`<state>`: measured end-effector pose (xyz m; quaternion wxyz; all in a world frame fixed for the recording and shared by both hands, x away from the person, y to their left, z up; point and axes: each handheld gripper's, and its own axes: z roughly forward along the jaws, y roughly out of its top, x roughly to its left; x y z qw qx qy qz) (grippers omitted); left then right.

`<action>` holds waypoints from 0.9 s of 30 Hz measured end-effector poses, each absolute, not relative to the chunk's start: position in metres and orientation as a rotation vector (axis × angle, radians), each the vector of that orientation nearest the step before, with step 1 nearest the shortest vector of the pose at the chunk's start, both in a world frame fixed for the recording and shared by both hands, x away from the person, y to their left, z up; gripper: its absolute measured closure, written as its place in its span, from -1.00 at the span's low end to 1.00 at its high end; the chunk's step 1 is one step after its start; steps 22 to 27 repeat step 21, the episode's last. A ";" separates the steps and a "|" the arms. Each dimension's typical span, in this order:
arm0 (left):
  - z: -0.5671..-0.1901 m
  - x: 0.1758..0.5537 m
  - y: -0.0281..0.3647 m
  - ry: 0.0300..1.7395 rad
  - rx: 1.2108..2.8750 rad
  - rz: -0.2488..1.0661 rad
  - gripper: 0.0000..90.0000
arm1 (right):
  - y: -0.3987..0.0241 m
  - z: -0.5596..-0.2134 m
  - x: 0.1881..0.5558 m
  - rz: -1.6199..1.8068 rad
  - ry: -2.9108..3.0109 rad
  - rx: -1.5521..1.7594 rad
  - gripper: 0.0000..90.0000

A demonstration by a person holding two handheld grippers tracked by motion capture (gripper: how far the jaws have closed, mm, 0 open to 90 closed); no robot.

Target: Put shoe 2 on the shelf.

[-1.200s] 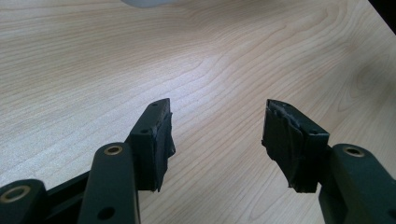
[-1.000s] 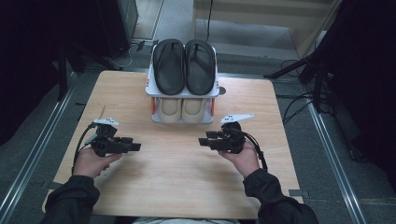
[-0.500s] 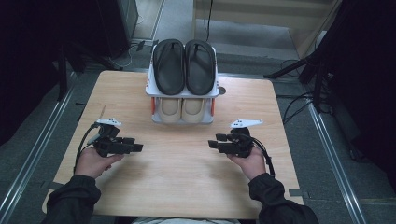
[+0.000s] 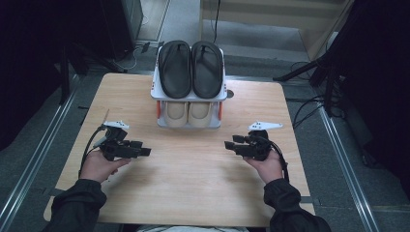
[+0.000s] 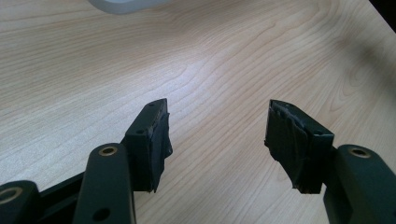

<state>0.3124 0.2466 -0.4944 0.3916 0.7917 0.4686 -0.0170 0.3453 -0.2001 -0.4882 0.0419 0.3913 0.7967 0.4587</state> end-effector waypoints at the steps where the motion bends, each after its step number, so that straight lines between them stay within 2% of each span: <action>1: -0.494 0.313 0.246 1.188 2.014 -0.041 -0.11 | -0.201 -0.488 0.345 1.416 2.437 1.206 0.10; 27: -0.494 0.314 0.241 1.196 2.016 -0.007 -0.12 | -0.193 -0.492 0.343 1.413 2.507 1.165 0.03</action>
